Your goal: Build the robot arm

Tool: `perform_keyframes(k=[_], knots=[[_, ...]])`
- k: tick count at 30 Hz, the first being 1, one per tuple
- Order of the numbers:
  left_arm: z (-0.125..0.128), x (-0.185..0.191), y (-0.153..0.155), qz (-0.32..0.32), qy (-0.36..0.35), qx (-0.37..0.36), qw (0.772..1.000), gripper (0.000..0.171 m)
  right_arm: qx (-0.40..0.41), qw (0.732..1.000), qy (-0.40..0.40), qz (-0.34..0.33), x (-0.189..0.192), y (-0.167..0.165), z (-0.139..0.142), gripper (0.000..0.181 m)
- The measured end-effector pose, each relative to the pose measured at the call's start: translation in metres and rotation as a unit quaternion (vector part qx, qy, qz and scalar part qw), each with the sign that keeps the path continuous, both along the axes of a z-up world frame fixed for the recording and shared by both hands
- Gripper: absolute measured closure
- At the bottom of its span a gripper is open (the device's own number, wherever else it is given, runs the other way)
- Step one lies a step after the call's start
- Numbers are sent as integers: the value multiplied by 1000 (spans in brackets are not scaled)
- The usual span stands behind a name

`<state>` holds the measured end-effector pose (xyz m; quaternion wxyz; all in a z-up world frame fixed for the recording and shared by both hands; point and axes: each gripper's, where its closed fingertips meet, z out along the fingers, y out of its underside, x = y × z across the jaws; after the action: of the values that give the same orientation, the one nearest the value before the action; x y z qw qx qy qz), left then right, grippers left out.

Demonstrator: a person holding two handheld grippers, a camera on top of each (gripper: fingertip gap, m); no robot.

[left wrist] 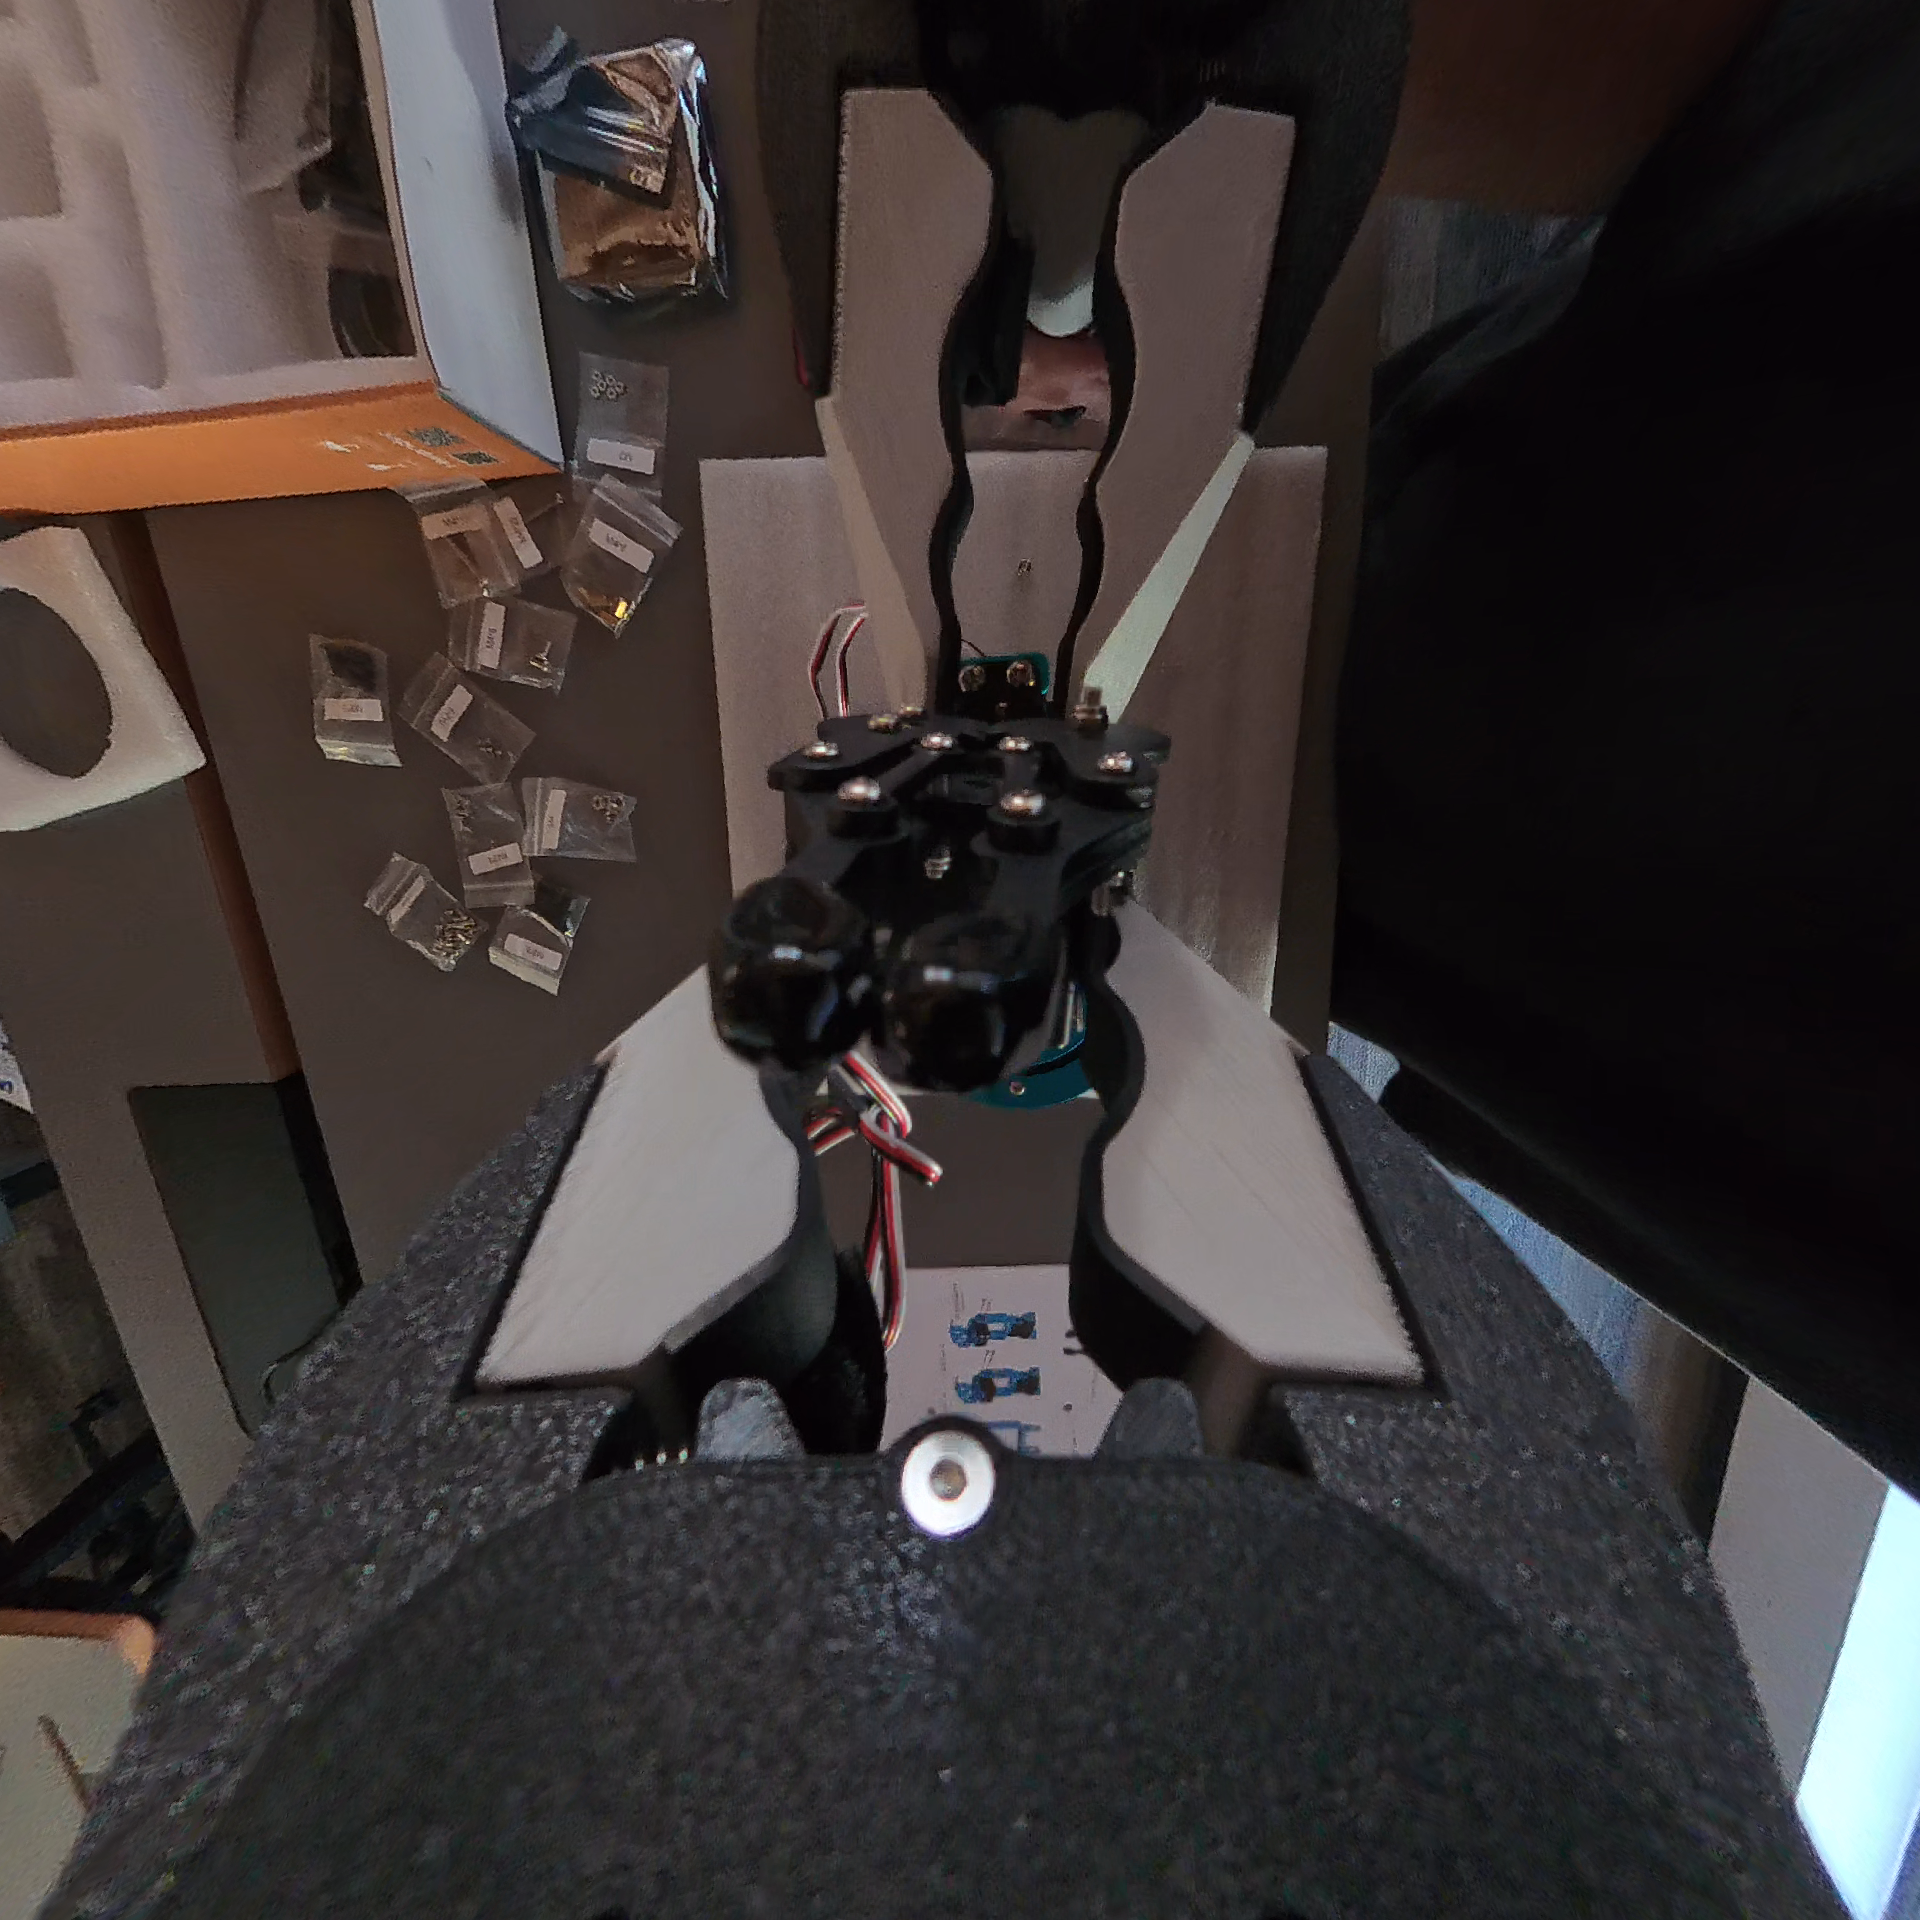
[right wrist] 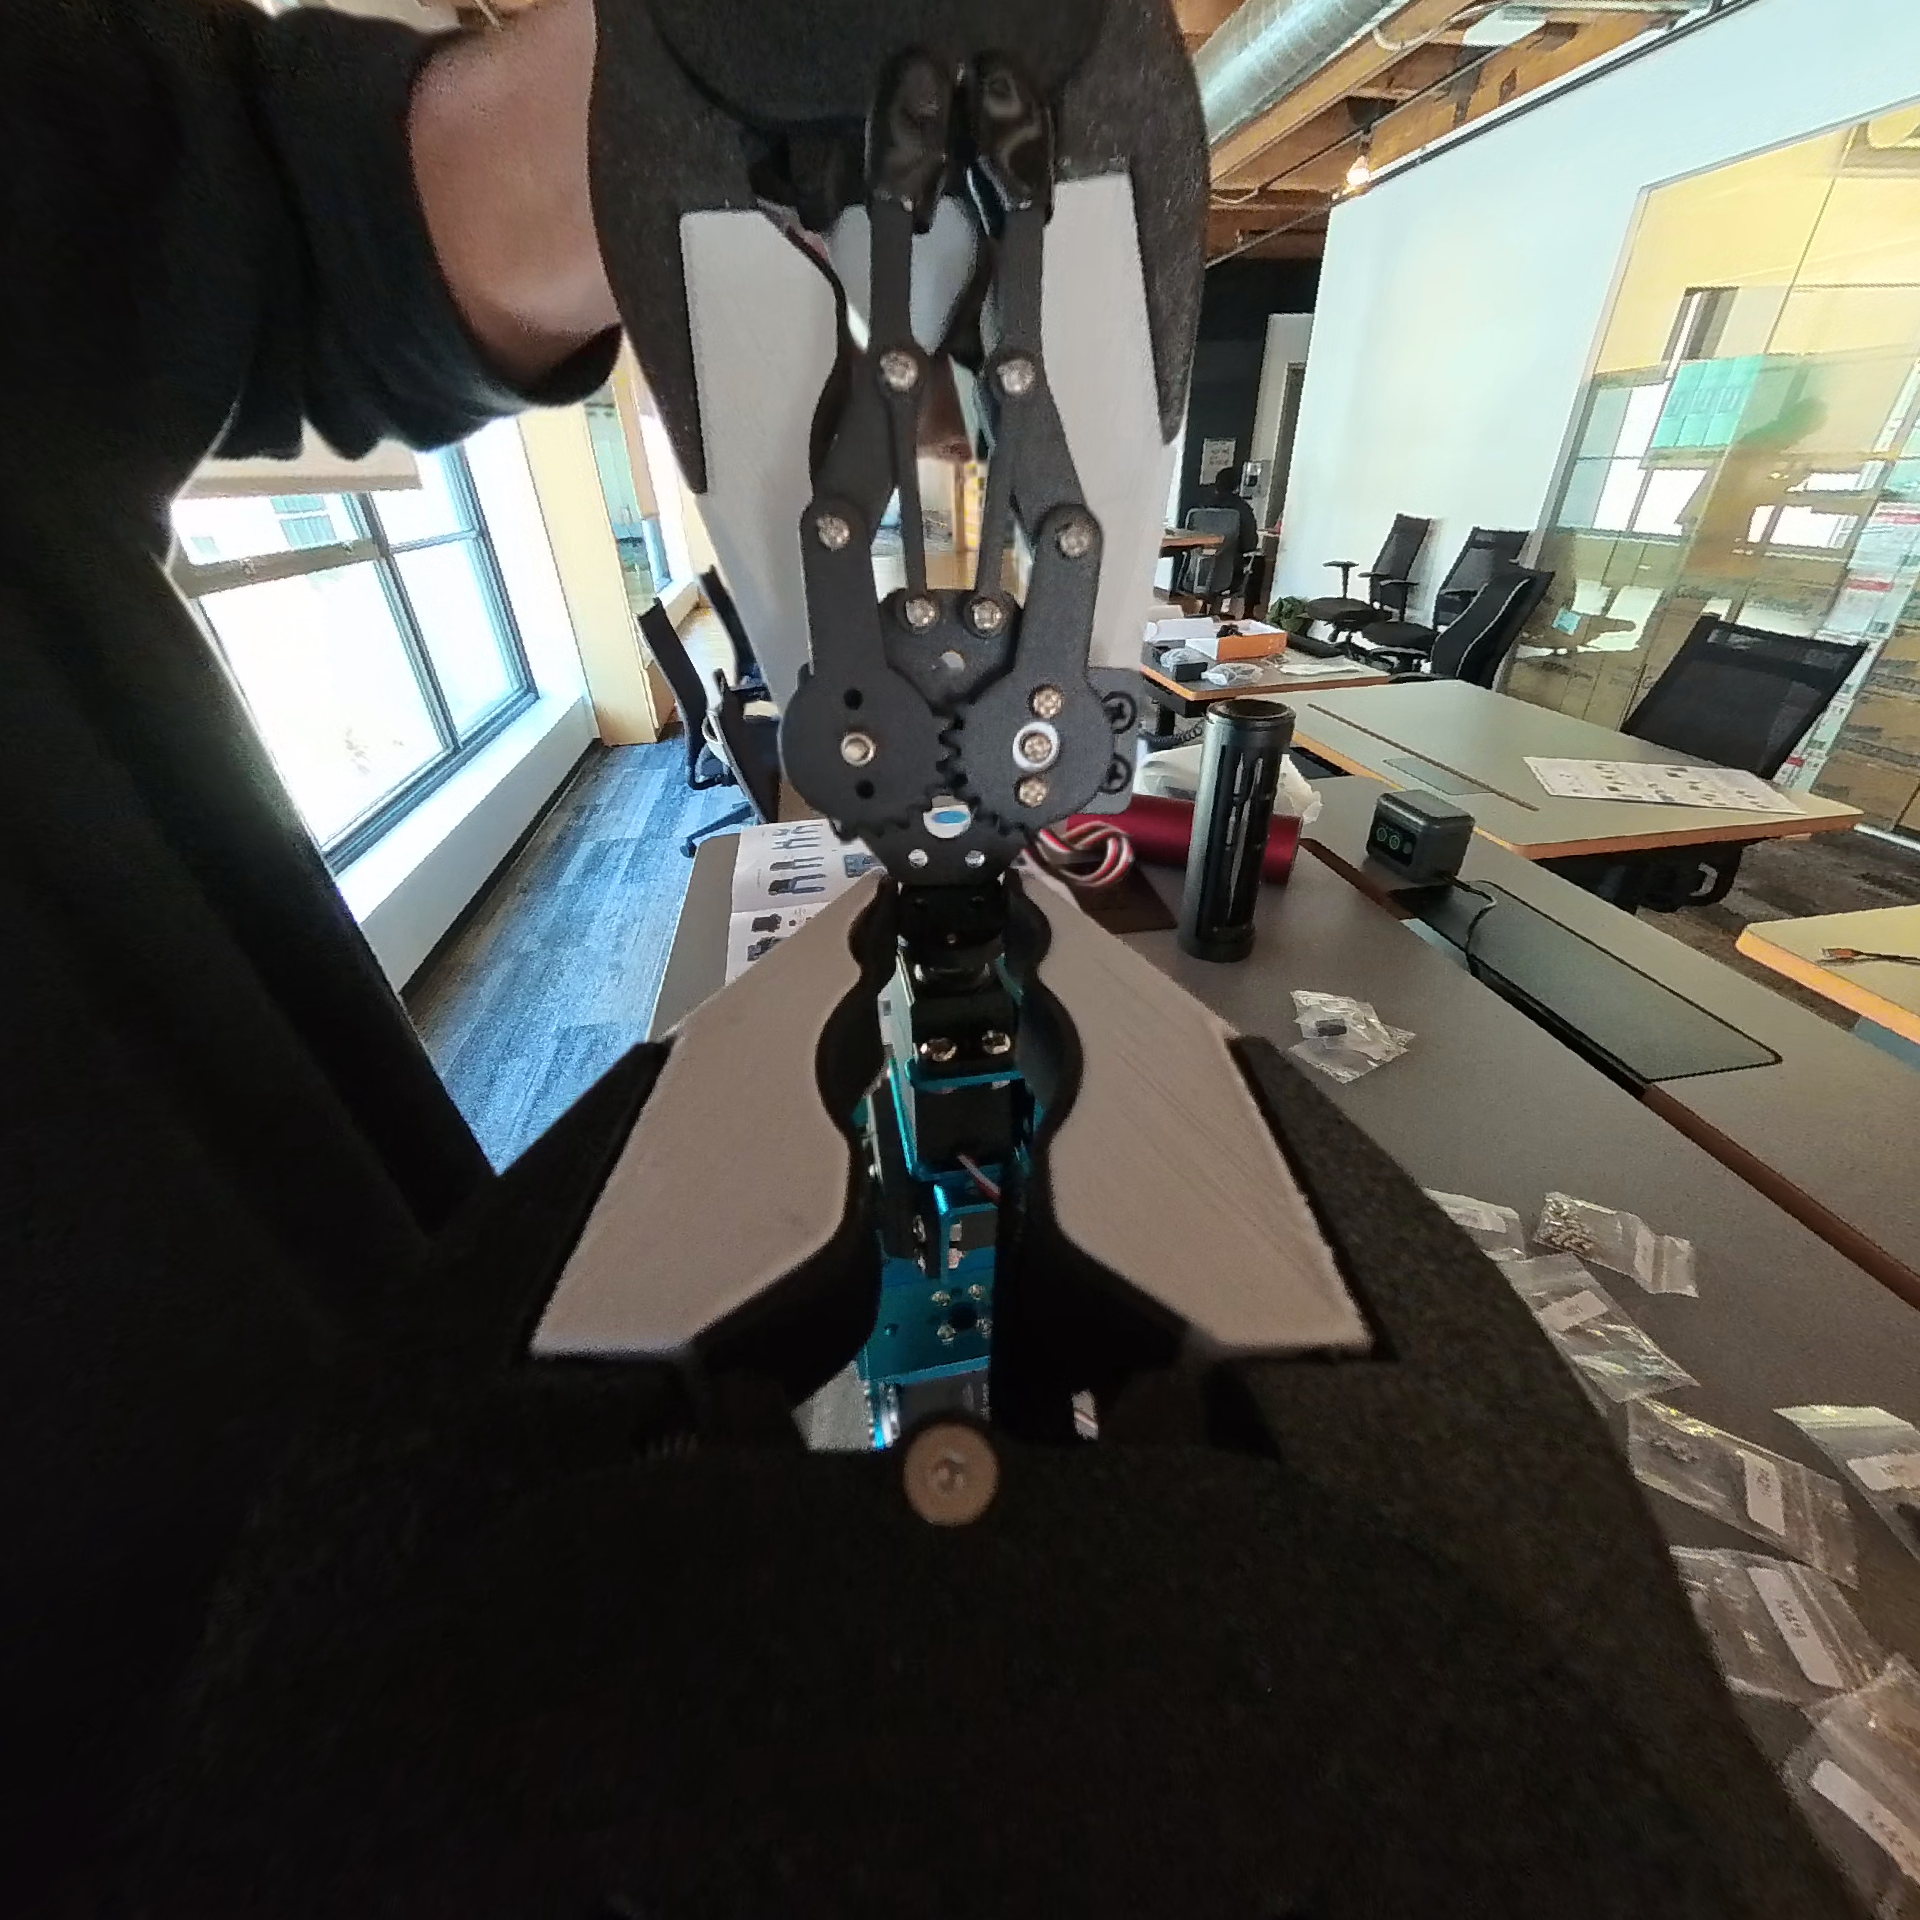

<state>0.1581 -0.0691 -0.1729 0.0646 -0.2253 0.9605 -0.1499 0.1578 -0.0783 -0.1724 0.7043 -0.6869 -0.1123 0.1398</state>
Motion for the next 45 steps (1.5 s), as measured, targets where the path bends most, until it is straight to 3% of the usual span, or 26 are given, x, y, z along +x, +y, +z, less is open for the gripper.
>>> perform_keyframes(k=[16, 23, 29, 34, 39, 45], knots=[[11, -1, -6, -3, -2, -53, 999, 125, 13, 996, 73, 46, -3, 1, 0, 162], [7, -1, -4, 6, -4, -47, 999, 125, 3, 999, 43, 15, 1, -8, -2, 162], [28, 1, -8, 9, -33, -62, 997, 125, -23, 1000, 17, 7, 1, -8, -4, 160], [24, -13, 5, 51, -55, -95, 993, 125, -15, 999, 32, -40, 1, -26, -5, 154], [-6, -55, 31, 126, -62, -164, 976, 126, -32, 990, 83, -112, -11, -55, -41, 157], [-74, -107, 49, 218, -93, -228, 944, 126, -91, 971, 177, -131, -39, -70, -120, 160]])
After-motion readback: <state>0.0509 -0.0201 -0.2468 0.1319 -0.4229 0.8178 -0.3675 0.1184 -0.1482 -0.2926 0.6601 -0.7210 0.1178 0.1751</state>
